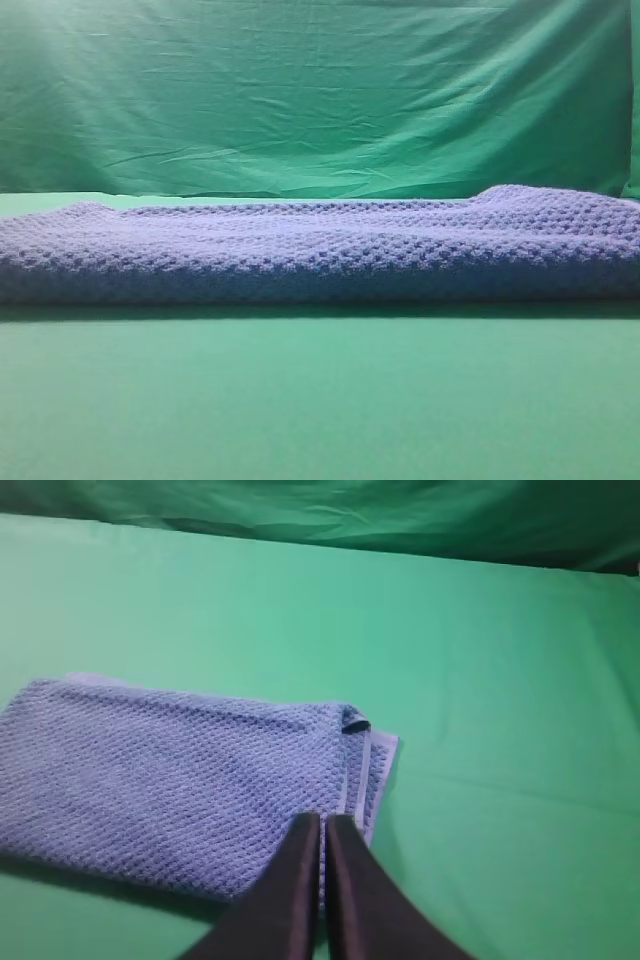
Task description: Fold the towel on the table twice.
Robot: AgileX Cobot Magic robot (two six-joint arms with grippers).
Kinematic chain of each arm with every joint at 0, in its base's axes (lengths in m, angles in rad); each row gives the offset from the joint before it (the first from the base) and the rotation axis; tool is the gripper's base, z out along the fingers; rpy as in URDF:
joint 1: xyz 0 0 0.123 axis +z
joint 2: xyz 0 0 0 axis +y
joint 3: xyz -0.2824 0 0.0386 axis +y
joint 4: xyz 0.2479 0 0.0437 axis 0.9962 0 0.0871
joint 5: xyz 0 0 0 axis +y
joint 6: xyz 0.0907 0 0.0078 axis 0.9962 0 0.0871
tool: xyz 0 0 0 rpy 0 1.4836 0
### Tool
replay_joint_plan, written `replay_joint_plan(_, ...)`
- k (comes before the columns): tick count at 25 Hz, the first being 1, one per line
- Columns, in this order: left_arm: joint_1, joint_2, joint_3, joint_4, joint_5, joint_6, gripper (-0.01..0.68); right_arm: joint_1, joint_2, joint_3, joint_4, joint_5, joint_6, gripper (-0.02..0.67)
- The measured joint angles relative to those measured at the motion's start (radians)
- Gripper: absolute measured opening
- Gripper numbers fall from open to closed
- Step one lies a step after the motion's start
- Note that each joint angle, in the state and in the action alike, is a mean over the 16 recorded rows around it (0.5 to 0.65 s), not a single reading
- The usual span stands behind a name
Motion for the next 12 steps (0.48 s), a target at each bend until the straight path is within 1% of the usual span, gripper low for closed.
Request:
replay_joint_plan(6,0.0,-0.228,0.122,0.001,-0.039,-0.012,0.057,0.0,-0.221,0.166,0.006,-0.063,-0.02,0.0)
replay_joint_plan(12,0.0,-0.393,0.211,0.001,-0.065,-0.043,0.057,0.0,-0.409,0.267,0.041,-0.091,-0.054,0.0)
